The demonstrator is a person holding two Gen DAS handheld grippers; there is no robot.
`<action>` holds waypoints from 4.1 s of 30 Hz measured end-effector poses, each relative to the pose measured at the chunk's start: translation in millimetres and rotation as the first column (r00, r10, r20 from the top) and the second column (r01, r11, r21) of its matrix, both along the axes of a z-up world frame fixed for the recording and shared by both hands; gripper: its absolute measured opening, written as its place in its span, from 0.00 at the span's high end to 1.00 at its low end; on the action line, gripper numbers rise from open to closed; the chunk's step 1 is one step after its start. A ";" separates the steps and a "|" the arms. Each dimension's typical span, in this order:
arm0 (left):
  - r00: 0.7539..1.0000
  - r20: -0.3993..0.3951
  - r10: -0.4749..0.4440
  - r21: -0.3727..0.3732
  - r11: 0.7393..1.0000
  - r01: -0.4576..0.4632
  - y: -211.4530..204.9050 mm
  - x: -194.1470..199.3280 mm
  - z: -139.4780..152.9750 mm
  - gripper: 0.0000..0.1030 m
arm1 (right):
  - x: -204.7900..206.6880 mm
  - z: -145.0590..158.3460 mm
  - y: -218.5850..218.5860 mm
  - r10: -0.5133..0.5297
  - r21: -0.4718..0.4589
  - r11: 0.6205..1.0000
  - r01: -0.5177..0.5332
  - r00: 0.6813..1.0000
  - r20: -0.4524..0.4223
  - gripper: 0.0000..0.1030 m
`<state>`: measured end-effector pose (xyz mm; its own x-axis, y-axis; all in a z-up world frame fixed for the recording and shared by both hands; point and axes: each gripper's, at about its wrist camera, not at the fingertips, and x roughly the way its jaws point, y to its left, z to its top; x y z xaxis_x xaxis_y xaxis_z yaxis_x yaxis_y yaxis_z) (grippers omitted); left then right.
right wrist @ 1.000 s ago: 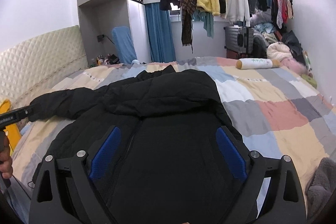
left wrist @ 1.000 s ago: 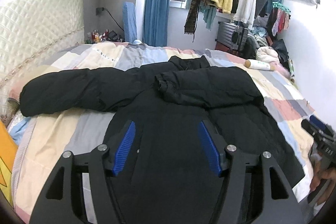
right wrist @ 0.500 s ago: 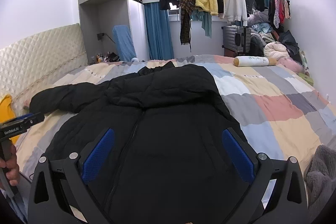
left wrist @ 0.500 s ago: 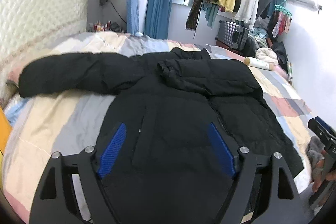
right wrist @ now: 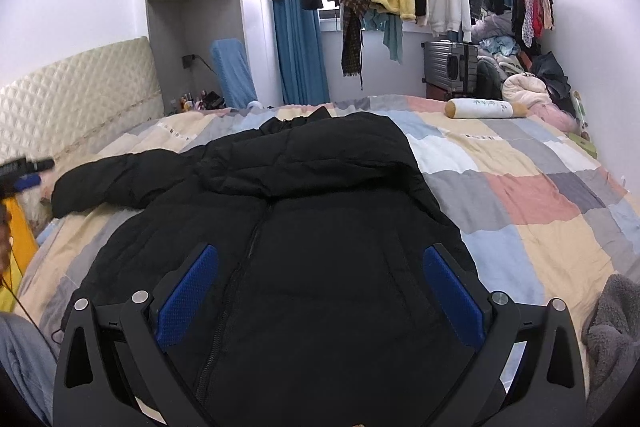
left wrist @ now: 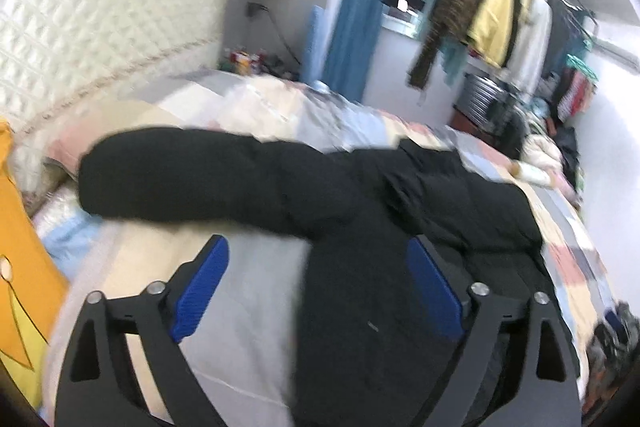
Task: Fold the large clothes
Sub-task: 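Grasp the cuff of the other jacket sleeve with the left gripper, then lift the sleeve with the left gripper and fold it across the jacket body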
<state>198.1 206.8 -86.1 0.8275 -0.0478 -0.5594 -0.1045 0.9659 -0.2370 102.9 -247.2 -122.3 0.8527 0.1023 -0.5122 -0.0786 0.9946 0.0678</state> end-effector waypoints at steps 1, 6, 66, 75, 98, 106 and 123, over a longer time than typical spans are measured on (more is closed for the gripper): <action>1.000 0.004 0.015 0.002 1.000 -0.015 9.6 3.8 1.0 0.00 | 0.3 -0.6 0.7 -0.001 -0.001 1.000 0.001 1.000 -0.002 0.00; 0.993 -0.024 0.119 -0.031 0.992 -0.120 75.6 28.9 -10.4 0.00 | 5.4 -6.3 1.9 -0.014 -0.012 1.000 0.014 0.999 -0.033 0.00; 0.893 0.112 0.435 0.005 0.899 -0.438 128.9 97.1 61.5 0.92 | 48.1 -19.7 11.7 -0.046 -0.009 0.999 0.046 0.992 -0.121 0.00; 0.944 0.234 0.232 0.255 0.923 -0.290 -1.1 124.3 130.2 0.91 | 53.0 -15.8 -5.6 -0.064 0.000 0.998 0.065 0.993 -0.099 0.00; 0.957 0.145 -0.250 0.259 0.943 0.208 -332.8 198.8 49.7 0.89 | 63.4 -32.6 -48.1 -0.103 0.112 0.986 0.121 0.983 -0.150 0.00; 0.950 0.029 -0.310 0.233 0.927 0.295 -400.9 229.0 -23.7 0.88 | 78.1 -49.5 -65.5 -0.127 0.160 0.975 0.157 0.975 -0.184 0.00; 0.896 -0.120 -0.428 0.249 0.860 0.444 -427.4 226.9 -72.6 0.60 | 98.6 -72.0 -79.8 -0.152 0.173 0.966 0.193 0.963 -0.224 0.00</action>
